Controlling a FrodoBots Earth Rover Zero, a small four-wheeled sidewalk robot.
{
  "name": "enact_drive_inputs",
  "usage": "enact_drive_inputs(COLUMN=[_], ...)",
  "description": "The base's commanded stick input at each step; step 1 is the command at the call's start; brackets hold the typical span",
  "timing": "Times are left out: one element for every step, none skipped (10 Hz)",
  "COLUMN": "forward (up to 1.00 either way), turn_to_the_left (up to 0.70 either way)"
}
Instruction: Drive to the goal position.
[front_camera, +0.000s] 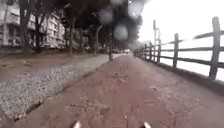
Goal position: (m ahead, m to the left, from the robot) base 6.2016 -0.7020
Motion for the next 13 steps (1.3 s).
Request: enact_drive_inputs(forward=[0.70, 0.70, 0.70, 0.70, 0.70, 0.70, 0.70, 0.70, 0.70, 0.70, 0.70, 0.70, 0.70], turn_to_the_left=[-0.27, 0.00, 0.00, 0.00, 0.00, 0.00, 0.00, 0.00, 0.00, 0.00, 0.00, 0.00, 0.00])
